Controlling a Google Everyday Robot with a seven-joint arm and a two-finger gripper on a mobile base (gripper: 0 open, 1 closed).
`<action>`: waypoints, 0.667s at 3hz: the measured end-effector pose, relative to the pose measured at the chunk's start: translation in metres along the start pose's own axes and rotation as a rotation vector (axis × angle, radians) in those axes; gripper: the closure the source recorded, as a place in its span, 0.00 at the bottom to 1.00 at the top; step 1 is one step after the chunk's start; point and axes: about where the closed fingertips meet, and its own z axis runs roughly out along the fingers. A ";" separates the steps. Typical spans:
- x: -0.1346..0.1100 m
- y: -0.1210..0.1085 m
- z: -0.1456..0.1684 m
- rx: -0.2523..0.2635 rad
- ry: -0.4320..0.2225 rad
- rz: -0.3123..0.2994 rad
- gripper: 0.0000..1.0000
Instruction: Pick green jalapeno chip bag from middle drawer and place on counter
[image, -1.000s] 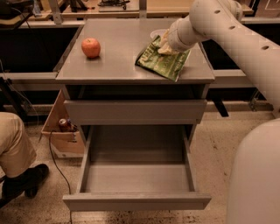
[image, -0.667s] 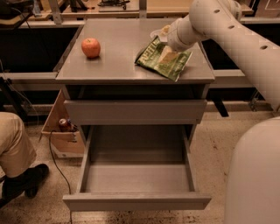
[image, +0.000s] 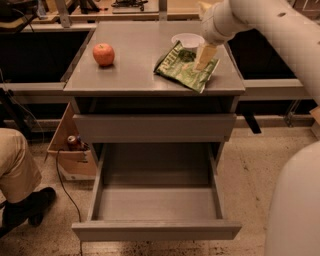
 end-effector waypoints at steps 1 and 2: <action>0.022 -0.020 -0.054 0.038 0.070 0.005 0.00; 0.044 -0.027 -0.104 0.065 0.120 0.022 0.00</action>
Offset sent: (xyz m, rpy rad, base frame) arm -0.0886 -0.1373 0.1118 -0.0649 -0.0718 -0.2059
